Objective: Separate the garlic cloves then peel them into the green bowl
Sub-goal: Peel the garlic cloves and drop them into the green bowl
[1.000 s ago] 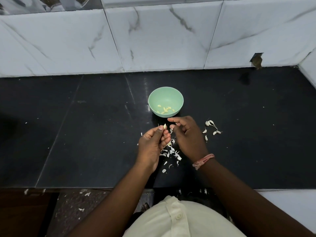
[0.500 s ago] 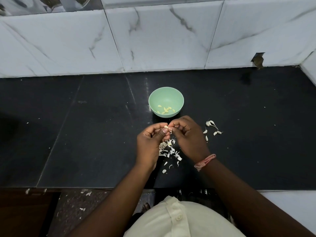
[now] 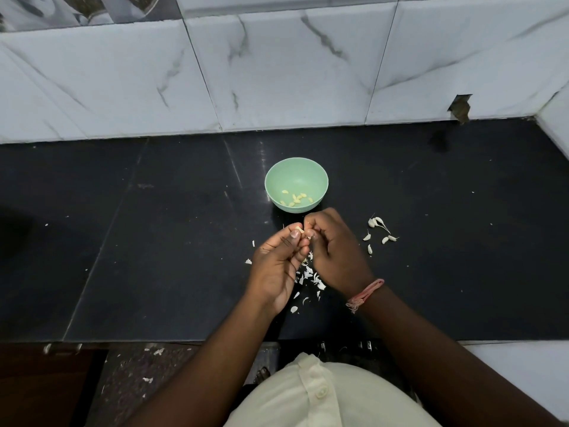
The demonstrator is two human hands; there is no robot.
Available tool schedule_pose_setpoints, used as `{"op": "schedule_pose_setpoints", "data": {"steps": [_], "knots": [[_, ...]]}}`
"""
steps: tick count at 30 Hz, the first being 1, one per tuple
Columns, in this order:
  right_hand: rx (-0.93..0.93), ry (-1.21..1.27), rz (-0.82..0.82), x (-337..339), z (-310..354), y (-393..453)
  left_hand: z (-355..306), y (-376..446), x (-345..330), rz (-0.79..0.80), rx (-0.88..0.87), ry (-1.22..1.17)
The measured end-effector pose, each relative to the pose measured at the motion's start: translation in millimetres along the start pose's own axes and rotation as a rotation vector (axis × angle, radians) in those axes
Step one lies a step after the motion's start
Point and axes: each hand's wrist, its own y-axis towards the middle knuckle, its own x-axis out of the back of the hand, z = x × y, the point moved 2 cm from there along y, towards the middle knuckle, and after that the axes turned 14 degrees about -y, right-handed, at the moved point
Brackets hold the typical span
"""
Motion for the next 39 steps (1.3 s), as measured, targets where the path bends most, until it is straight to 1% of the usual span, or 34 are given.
{"op": "schedule_pose_setpoints", "data": {"steps": [3, 6, 8, 11, 13, 23, 30, 37, 39], "knots": [[0.023, -0.008, 0.031, 3, 0, 0, 0, 0, 1, -0.016, 0.046, -0.098], [-0.01, 0.047, -0.029, 7, -1, -1, -1, 0, 0, 0.013, 0.061, -0.133], [-0.042, 0.111, -0.056, 8, -2, 0, -2, 1, -1, 0.037, 0.055, -0.128], [-0.117, 0.265, -0.038, 8, -1, 0, -4, 1, -1, 0.055, 0.037, -0.118], [-0.131, 0.322, -0.03, 9, 0, 0, -4, 1, -2, 0.062, 0.024, -0.118], [-0.057, 0.25, -0.009, 12, 1, 1, -6, 0, -3, 0.081, -0.037, -0.032], [-0.016, 0.157, 0.006, 13, 3, 1, -7, -2, -4, 0.043, -0.121, 0.069], [-0.036, 0.13, 0.034, 10, 0, 0, -7, 2, -4, 0.01, -0.172, 0.174], [-0.07, 0.11, 0.029, 5, -5, 1, -5, 5, -4, -0.017, -0.169, 0.177]]}}
